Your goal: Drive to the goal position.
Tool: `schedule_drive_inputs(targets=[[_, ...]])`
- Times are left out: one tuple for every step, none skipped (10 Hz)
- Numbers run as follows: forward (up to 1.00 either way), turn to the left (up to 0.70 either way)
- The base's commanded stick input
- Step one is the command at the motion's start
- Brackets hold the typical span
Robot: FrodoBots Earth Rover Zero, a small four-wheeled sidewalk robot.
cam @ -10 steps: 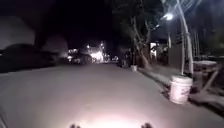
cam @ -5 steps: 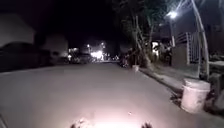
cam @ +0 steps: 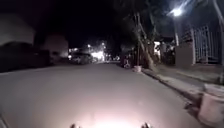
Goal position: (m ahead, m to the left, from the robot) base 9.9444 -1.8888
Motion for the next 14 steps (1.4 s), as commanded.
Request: schedule_drive_inputs(targets=[[0.7,0.0],[0.7,0.0],[0.7,0.0],[0.7,0.0],[0.7,0.0],[0.7,0.0],[0.7,0.0],[0.7,0.0],[0.7,0.0],[0.7,0.0],[0.7,-0.03],[0.7,-0.19],[0.7,-0.35],[0.7,-0.24]])
